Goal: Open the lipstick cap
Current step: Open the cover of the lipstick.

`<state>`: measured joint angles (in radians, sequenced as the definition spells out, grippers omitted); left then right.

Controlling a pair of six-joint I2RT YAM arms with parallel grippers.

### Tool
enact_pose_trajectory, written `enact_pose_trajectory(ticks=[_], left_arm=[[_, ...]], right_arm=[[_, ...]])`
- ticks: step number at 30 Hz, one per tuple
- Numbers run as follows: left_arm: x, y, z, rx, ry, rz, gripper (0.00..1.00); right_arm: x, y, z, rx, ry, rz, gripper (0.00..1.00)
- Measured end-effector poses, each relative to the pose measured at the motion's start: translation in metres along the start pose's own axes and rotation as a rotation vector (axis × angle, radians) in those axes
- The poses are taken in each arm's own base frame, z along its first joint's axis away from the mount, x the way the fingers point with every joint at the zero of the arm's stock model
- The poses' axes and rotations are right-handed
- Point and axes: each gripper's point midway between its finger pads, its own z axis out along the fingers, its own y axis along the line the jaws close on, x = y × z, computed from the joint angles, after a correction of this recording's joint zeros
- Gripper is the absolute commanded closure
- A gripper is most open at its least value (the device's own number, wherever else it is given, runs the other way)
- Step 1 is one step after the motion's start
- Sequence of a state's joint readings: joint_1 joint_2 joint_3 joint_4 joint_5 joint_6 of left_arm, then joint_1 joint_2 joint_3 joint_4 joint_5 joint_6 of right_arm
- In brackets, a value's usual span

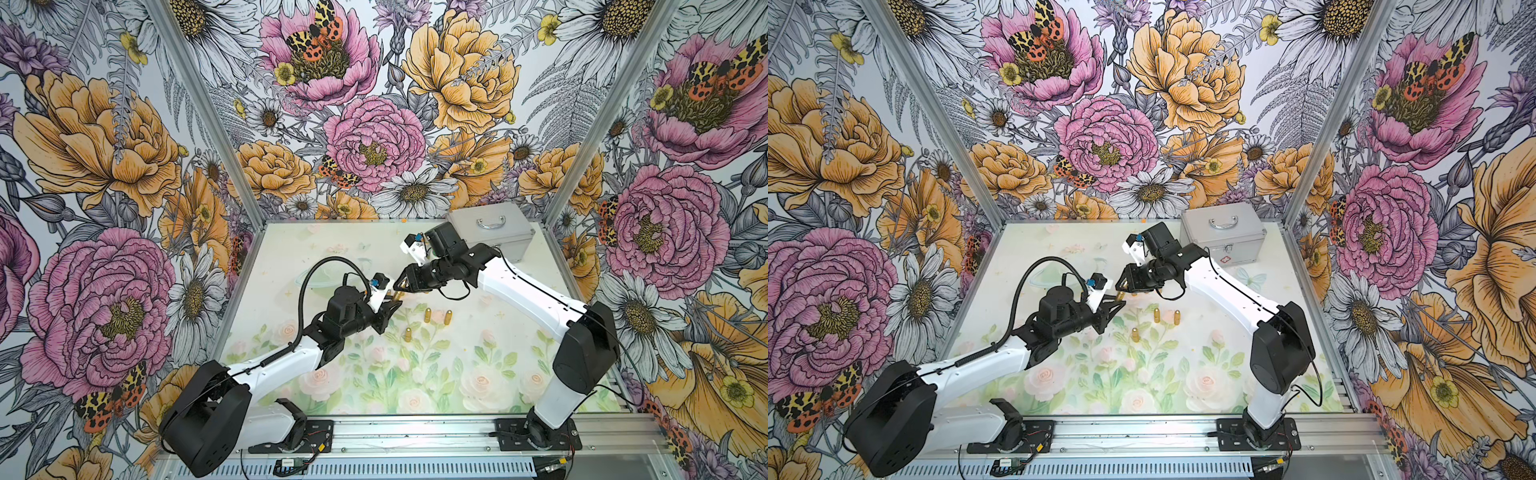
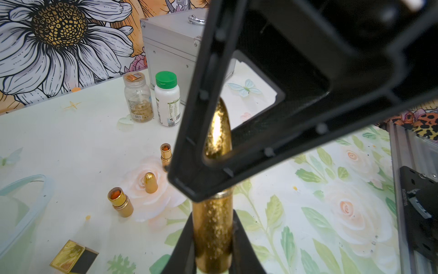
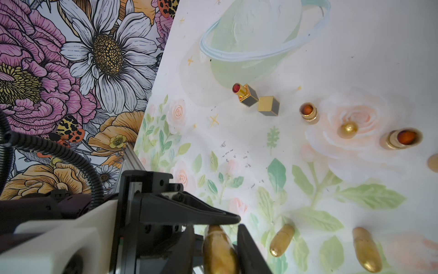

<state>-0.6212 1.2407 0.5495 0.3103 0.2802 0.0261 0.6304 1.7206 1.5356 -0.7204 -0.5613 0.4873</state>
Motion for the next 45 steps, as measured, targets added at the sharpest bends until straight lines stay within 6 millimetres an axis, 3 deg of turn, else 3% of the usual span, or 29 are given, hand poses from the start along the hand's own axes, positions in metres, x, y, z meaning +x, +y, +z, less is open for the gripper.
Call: enact_pose_trajectory(ticks=[7, 18, 37, 45], left_arm=[[0.000, 0.002, 0.000, -0.011, -0.001, 0.000, 1.00], [0.001, 0.004, -0.001, -0.057, -0.004, 0.001, 1.00], [-0.018, 0.007, -0.019, -0.133, -0.111, -0.002, 1.00], [-0.015, 0.008, -0.029, -0.145, -0.118, -0.011, 1.00]], right_arm=[[0.000, 0.000, 0.001, 0.009, -0.002, -0.002, 0.79], [-0.004, -0.003, 0.000, 0.035, -0.020, -0.007, 0.79], [-0.014, 0.018, -0.011, 0.016, -0.052, 0.000, 0.79], [-0.018, 0.025, -0.014, -0.009, -0.064, 0.005, 0.79]])
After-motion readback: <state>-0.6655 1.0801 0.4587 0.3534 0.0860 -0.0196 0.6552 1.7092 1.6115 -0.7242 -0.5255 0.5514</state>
